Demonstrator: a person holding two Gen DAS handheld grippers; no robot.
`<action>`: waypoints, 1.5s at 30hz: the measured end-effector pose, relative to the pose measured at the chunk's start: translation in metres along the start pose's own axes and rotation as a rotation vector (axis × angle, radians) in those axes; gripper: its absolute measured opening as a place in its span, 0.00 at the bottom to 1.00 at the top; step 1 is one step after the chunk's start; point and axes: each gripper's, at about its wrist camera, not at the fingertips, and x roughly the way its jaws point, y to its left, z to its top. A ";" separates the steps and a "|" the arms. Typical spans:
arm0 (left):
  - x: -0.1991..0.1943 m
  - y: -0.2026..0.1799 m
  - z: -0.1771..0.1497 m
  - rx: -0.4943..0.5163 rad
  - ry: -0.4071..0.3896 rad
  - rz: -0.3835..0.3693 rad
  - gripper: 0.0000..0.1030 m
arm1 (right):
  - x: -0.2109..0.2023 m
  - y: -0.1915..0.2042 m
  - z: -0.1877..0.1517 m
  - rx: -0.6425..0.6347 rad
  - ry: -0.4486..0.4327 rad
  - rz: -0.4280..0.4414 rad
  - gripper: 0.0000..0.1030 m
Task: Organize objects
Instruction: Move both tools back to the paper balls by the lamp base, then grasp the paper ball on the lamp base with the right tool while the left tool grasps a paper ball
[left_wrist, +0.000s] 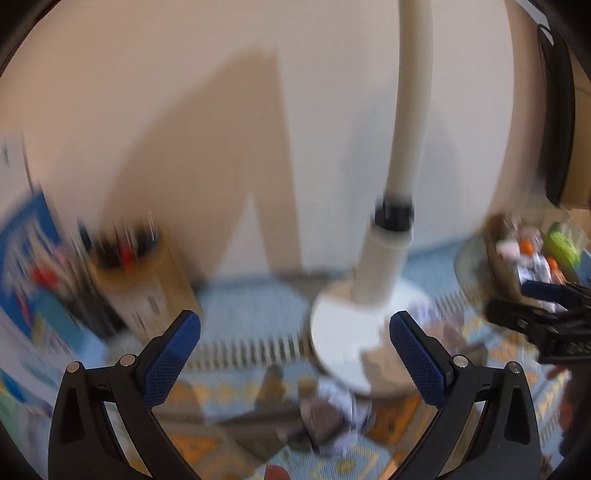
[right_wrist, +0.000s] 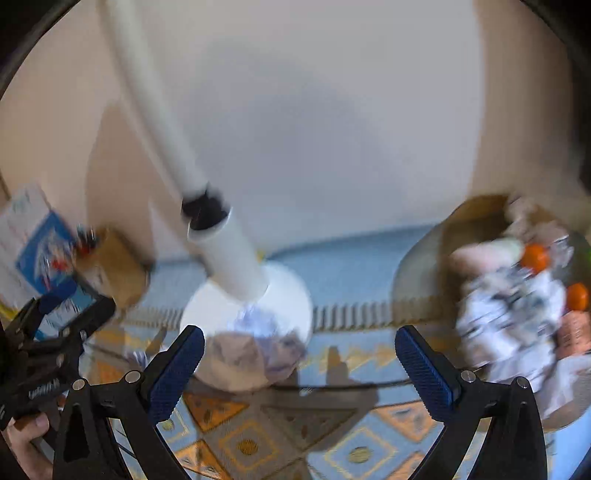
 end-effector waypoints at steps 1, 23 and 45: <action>0.007 0.001 -0.015 -0.003 0.027 -0.017 0.99 | 0.010 0.006 -0.008 -0.017 0.003 -0.002 1.00; 0.063 -0.011 -0.076 -0.014 0.244 -0.001 1.00 | 0.079 0.035 -0.035 -0.104 -0.007 -0.124 0.94; 0.035 0.014 -0.084 -0.167 0.147 -0.086 0.56 | 0.060 0.012 -0.037 0.015 -0.102 0.076 0.50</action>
